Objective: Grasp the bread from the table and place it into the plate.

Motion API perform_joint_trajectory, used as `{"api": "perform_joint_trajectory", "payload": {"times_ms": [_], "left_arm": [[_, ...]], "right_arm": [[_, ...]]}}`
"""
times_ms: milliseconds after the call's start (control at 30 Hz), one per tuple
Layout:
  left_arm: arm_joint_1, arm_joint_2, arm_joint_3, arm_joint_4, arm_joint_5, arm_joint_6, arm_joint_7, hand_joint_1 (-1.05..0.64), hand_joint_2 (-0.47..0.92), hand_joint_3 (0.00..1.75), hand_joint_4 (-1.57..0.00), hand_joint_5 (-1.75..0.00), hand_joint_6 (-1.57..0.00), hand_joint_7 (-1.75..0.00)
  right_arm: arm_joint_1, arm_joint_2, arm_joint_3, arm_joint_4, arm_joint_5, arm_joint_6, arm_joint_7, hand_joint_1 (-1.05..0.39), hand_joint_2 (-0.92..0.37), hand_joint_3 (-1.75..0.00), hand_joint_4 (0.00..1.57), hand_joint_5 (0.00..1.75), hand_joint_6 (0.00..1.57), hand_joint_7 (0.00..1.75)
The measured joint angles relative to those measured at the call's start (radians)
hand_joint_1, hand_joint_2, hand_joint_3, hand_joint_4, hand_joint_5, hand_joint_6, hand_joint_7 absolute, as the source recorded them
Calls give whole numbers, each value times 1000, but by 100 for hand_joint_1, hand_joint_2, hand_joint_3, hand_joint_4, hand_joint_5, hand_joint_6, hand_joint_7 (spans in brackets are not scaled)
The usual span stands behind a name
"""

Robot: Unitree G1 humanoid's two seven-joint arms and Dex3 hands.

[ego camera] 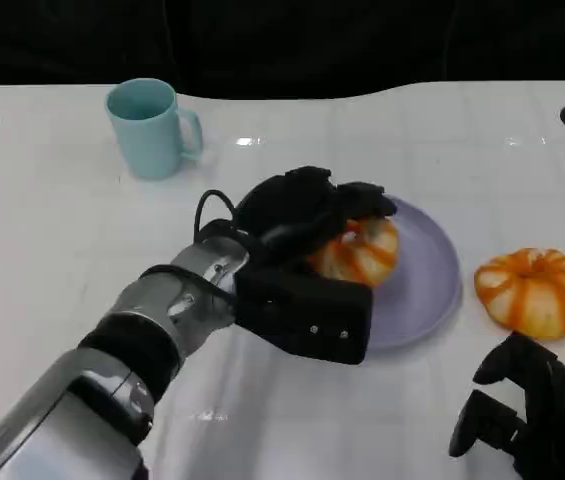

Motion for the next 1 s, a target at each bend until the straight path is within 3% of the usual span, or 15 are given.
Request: {"api": "perform_joint_trajectory", "payload": {"times_ms": [233, 733, 1000], "left_arm": [[-7, 8, -3, -31, -1, 37, -46, -90, 92, 45, 0, -1, -1, -1], [-7, 14, -6, -45, -1, 52, -63, -100, 92, 53, 0, 0, 0, 0], [24, 59, 69, -124, -127, 10, -195, -98, 92, 50, -1, 0, 0, 0]], "right_arm": [[0, 0, -1, -5, 2, 0, 5, -49, -92, -47, 65, 175, 47, 166], [-1, 0, -1, -2, 4, 0, 13, -49, -92, -46, 65, 175, 49, 165], [-1, 0, -2, -4, 4, 1, 10, -48, -92, -48, 66, 175, 49, 164]]}}
